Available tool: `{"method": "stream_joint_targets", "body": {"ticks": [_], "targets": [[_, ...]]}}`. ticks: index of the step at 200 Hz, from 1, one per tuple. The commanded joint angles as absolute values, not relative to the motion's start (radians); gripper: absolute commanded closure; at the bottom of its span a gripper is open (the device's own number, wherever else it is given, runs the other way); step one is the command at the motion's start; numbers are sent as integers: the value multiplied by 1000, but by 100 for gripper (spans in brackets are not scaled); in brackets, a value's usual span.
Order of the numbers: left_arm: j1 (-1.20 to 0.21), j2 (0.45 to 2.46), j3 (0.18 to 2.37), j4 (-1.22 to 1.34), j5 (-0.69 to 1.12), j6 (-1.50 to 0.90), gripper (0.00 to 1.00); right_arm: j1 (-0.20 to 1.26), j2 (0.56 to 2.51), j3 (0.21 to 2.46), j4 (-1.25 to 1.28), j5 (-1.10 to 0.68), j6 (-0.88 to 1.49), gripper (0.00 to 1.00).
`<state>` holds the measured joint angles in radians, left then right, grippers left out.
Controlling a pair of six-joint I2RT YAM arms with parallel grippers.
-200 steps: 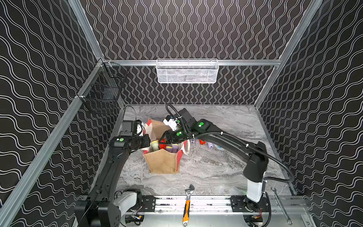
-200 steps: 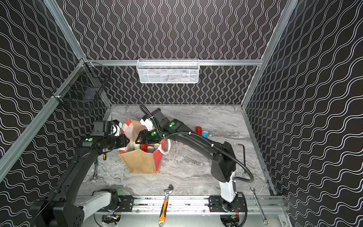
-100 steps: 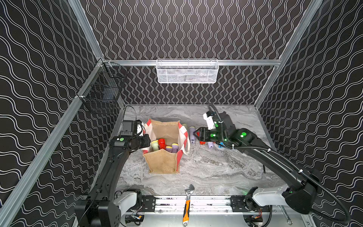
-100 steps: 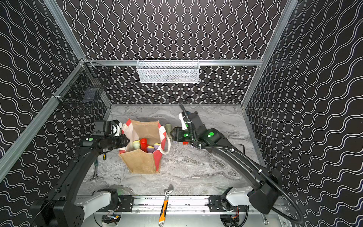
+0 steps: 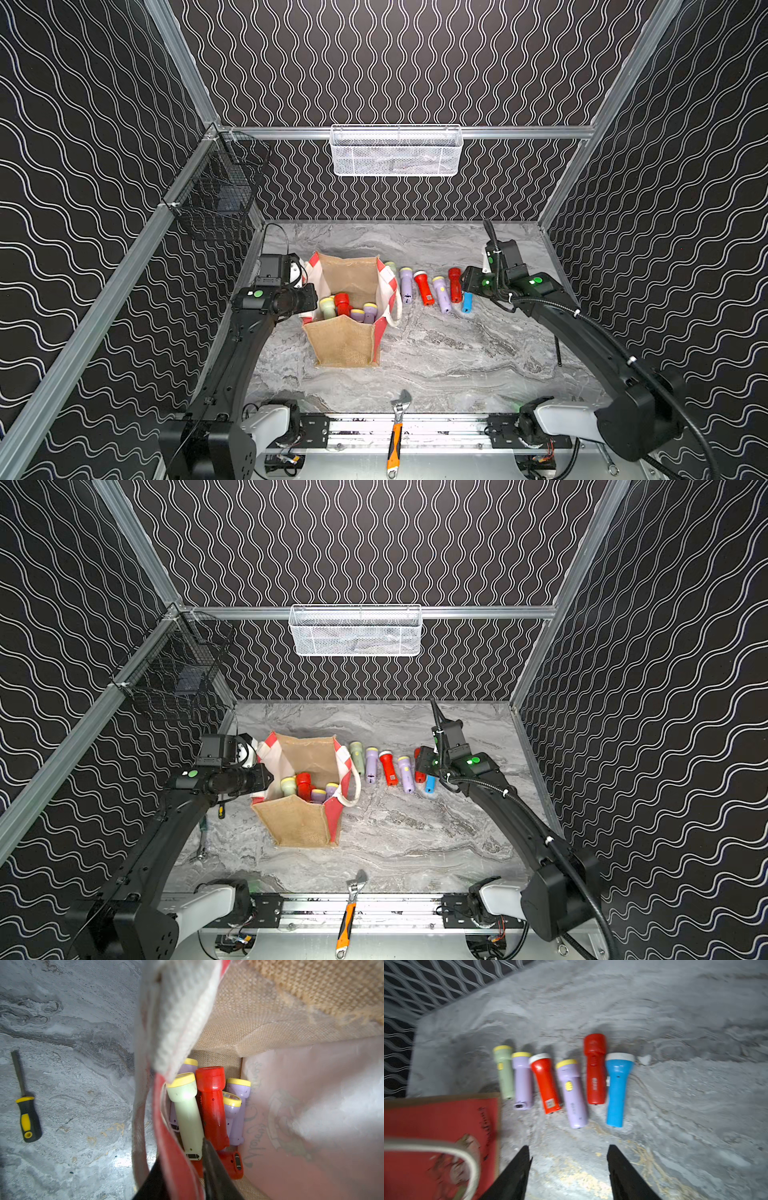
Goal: Put the flashlights into the tote bags
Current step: Pick up the flashlight from the center of the board.
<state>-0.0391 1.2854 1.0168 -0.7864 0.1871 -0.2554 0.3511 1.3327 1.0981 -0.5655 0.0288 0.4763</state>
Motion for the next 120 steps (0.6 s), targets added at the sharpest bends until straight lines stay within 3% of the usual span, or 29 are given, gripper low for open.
{"method": "stream_joint_targets", "body": {"ticks": [1, 39, 120], "targets": [[-37, 1293, 1019, -775, 165, -241, 72, 308, 1375, 1085, -525, -41, 443, 39], [-37, 1311, 1020, -777, 159, -241, 72, 208, 1472, 1080, -482, -141, 412, 39], [-35, 1313, 1012, -778, 120, -234, 72, 158, 1648, 1114, -480, -190, 368, 42]]}}
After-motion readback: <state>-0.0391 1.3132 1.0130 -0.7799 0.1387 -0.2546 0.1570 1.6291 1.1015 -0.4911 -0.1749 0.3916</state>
